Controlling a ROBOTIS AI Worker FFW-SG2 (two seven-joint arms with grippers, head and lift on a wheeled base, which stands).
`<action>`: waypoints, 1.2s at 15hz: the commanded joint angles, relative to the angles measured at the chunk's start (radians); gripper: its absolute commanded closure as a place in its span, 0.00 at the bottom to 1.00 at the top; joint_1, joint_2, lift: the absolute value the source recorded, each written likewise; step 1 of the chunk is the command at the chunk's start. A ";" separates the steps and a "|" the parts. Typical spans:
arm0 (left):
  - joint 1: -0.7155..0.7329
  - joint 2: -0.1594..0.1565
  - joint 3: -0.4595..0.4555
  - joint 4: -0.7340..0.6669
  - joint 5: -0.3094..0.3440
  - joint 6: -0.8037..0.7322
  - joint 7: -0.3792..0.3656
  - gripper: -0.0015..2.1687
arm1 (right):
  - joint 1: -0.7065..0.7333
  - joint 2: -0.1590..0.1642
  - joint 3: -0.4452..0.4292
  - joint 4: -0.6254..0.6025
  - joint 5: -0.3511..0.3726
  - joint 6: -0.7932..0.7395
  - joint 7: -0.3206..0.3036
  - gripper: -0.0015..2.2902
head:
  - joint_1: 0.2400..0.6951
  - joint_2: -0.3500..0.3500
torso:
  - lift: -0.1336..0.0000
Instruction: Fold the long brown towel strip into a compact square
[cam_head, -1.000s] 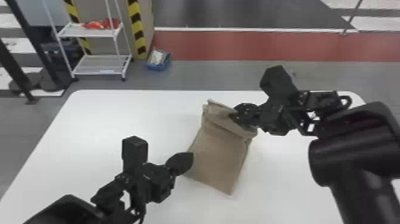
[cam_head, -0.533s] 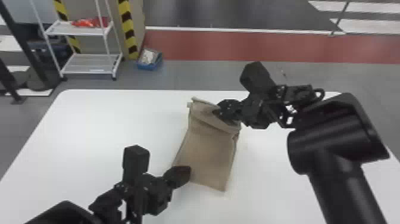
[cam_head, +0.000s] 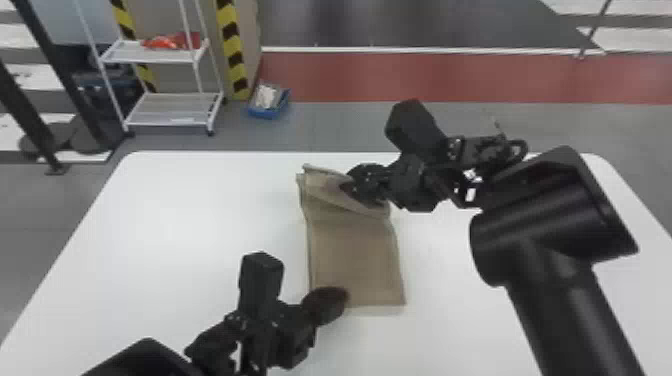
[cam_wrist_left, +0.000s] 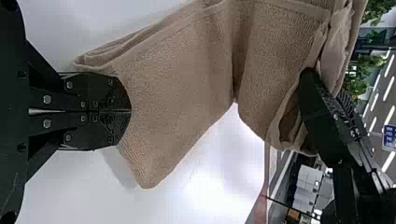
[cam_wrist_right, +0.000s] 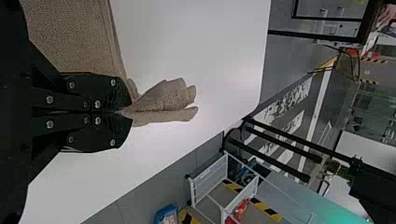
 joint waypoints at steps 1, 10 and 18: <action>-0.001 0.000 0.000 0.001 0.000 0.000 0.002 0.55 | 0.010 0.004 0.022 -0.003 -0.011 -0.001 0.021 0.52 | 1.00 0.53 | 0.07; -0.006 -0.005 0.001 0.012 -0.001 -0.006 0.007 0.55 | 0.082 -0.085 0.029 -0.082 -0.031 -0.004 0.186 0.52 | 1.00 0.56 | 0.07; -0.001 -0.014 -0.025 0.009 -0.032 -0.006 0.036 0.55 | 0.082 -0.109 0.049 -0.046 -0.045 -0.069 0.209 0.52 | 1.00 0.52 | 0.07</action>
